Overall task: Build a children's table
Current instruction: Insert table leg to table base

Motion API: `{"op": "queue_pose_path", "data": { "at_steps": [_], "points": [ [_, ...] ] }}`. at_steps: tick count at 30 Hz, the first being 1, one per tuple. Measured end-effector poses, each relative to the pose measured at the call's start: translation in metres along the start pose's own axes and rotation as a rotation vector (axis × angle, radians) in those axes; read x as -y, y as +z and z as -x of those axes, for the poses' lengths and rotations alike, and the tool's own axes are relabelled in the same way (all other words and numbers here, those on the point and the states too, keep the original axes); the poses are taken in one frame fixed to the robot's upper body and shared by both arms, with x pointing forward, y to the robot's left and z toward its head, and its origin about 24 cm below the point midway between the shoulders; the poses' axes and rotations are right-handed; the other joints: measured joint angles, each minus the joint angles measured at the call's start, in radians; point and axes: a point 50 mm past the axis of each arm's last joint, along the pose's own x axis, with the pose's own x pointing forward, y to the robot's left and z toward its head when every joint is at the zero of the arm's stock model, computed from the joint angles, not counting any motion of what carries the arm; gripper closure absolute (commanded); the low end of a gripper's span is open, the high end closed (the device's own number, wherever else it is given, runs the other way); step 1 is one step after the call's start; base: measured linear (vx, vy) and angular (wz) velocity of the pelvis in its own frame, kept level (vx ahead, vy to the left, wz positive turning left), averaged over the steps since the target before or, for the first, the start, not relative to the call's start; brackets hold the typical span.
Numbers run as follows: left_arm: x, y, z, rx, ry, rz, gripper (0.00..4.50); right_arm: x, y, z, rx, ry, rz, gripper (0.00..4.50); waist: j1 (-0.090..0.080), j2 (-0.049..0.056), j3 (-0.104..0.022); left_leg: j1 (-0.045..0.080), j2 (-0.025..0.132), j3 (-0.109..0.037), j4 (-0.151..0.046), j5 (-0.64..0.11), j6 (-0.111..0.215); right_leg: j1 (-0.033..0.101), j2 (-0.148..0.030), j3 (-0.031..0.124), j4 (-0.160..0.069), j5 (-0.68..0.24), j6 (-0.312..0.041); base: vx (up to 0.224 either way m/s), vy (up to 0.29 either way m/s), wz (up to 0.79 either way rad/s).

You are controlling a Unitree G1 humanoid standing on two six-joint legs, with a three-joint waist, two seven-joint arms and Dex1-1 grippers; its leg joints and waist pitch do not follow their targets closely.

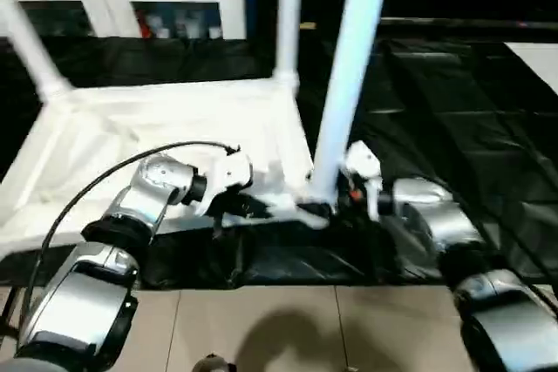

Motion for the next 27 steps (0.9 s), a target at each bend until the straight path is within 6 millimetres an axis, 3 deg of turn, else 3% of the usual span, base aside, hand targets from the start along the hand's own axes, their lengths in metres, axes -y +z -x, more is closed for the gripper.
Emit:
{"op": "queue_pose_path", "data": {
  "at_steps": [4, 15, 20, 22, 27],
  "points": [
    [0.003, -0.001, 0.000, 0.002, -0.038, -0.014, 4.50, -0.006, -0.001, 0.002, -0.008, 0.066, -0.009, 1.65, 0.000, 0.000, 0.000, 0.001, 0.000, 0.000, 0.000, 0.001, 0.001, 0.001, 0.000, 0.001, 0.000, 0.000, 0.000, 0.000, 0.000, 0.00],
    [0.004, -0.002, -0.001, 0.002, -0.042, -0.013, 4.50, -0.009, -0.003, 0.001, -0.009, 0.055, -0.027, 1.74, 0.000, 0.000, 0.000, 0.002, 0.000, 0.000, 0.000, 0.001, 0.001, 0.002, 0.000, 0.002, 0.000, 0.000, 0.000, 0.000, 0.000, 0.00],
    [-0.010, 0.001, -0.013, -0.013, 0.167, 0.054, 4.50, 0.006, -0.008, -0.016, 0.044, -0.297, -0.111, 1.74, -0.015, -0.001, -0.001, 0.007, 0.000, -0.001, 0.000, 0.001, 0.001, 0.004, 0.000, 0.003, 0.001, 0.001, 0.001, 0.000, 0.000, 0.00],
    [-0.016, 0.005, -0.022, -0.009, 0.251, 0.087, 4.50, 0.015, -0.006, -0.023, 0.055, -0.458, -0.155, 1.75, -0.030, -0.001, -0.001, 0.008, -0.001, -0.001, 0.000, 0.001, 0.001, 0.004, 0.000, 0.005, 0.001, 0.001, 0.002, 0.000, 0.000, 0.00],
    [-0.019, 0.013, -0.038, 0.004, 0.344, 0.128, 4.50, 0.023, -0.004, -0.033, 0.069, -0.676, -0.224, 1.75, -0.043, -0.001, -0.001, 0.010, -0.001, -0.001, 0.000, 0.001, 0.001, 0.006, 0.000, 0.006, 0.000, 0.001, 0.002, 0.000, 0.000, 0.00]
  ]
}}
